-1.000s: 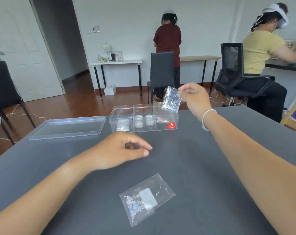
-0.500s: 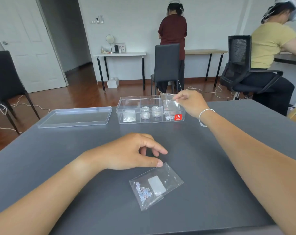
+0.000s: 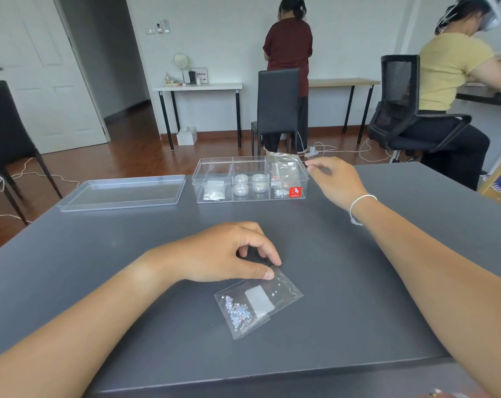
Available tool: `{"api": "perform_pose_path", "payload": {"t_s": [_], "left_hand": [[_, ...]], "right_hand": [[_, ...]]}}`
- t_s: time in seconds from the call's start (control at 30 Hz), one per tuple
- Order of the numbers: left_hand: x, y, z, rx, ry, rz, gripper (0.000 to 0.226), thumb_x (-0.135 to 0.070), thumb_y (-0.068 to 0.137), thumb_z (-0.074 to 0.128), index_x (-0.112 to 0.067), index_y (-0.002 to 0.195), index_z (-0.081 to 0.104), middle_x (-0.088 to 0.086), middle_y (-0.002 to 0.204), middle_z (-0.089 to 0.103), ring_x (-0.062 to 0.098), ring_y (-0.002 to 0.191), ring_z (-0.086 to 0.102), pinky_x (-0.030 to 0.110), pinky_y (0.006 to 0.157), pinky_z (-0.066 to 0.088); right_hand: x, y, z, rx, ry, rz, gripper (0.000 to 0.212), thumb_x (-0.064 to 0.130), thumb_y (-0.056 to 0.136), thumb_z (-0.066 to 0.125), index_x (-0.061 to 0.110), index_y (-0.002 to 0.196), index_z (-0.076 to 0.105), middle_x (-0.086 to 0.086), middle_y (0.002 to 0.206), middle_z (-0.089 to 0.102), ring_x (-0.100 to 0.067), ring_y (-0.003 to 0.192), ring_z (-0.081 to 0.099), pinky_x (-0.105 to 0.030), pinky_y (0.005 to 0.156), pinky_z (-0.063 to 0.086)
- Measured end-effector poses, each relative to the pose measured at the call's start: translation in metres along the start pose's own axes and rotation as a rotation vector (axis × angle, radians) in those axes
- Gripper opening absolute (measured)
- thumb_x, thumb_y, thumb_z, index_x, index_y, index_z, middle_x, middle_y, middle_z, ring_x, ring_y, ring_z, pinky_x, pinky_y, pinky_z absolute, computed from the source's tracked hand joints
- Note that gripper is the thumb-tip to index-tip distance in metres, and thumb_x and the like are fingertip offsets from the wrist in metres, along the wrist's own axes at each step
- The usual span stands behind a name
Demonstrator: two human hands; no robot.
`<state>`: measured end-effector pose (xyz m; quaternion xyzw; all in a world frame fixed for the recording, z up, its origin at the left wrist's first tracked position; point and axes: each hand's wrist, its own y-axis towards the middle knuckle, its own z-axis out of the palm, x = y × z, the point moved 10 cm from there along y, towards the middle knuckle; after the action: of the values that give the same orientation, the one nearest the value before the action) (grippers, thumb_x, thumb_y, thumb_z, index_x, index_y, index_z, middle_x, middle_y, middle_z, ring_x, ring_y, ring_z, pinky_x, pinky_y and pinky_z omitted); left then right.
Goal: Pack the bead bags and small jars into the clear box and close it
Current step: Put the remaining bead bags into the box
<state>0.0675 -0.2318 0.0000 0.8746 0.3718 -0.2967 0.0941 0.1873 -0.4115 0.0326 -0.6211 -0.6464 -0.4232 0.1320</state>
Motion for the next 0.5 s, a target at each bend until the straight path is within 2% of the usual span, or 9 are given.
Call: {"api": "perform_pose_path", "payload": {"t_s": [0.1,0.23,0.37,0.5], "left_hand": [[0.0,-0.001,0.003,0.039,-0.023,-0.004,0.024,-0.044,0.075,0.066,-0.049,0.098,0.061,-0.02,0.098,0.052,-0.001,0.082,0.043,0.005,0.072,0.034],[-0.002,-0.003,0.008,0.08,-0.005,0.005,0.031,-0.045,0.071,0.071,-0.049,0.1,0.061,-0.023,0.097,0.047,0.0,0.086,0.042,0.007,0.075,0.032],[-0.003,-0.002,0.01,0.084,0.002,-0.002,0.027,-0.043,0.071,0.071,-0.047,0.096,0.06,-0.026,0.096,0.047,0.001,0.088,0.042,0.01,0.078,0.035],[0.002,0.0,0.009,0.084,0.034,-0.02,0.025,-0.045,0.07,0.071,-0.043,0.091,0.058,-0.029,0.094,0.048,0.0,0.088,0.043,0.018,0.082,0.039]], "right_hand": [[-0.012,-0.008,-0.003,0.043,-0.086,0.012,0.028,0.028,0.091,0.047,0.021,0.114,0.062,-0.004,0.131,0.056,-0.021,0.121,0.048,-0.027,0.1,0.033],[-0.027,-0.02,0.001,0.166,-0.277,0.027,0.033,0.039,0.089,0.047,0.027,0.118,0.058,-0.004,0.135,0.051,-0.026,0.124,0.045,-0.044,0.108,0.032],[-0.034,-0.029,0.005,0.27,-0.487,0.009,0.043,0.052,0.087,0.043,0.034,0.125,0.051,0.003,0.141,0.045,-0.024,0.13,0.037,-0.045,0.107,0.028],[-0.038,-0.033,0.011,0.332,-0.561,0.006,0.05,0.057,0.087,0.035,0.036,0.133,0.04,0.005,0.149,0.033,-0.021,0.137,0.029,-0.047,0.112,0.022]]}}
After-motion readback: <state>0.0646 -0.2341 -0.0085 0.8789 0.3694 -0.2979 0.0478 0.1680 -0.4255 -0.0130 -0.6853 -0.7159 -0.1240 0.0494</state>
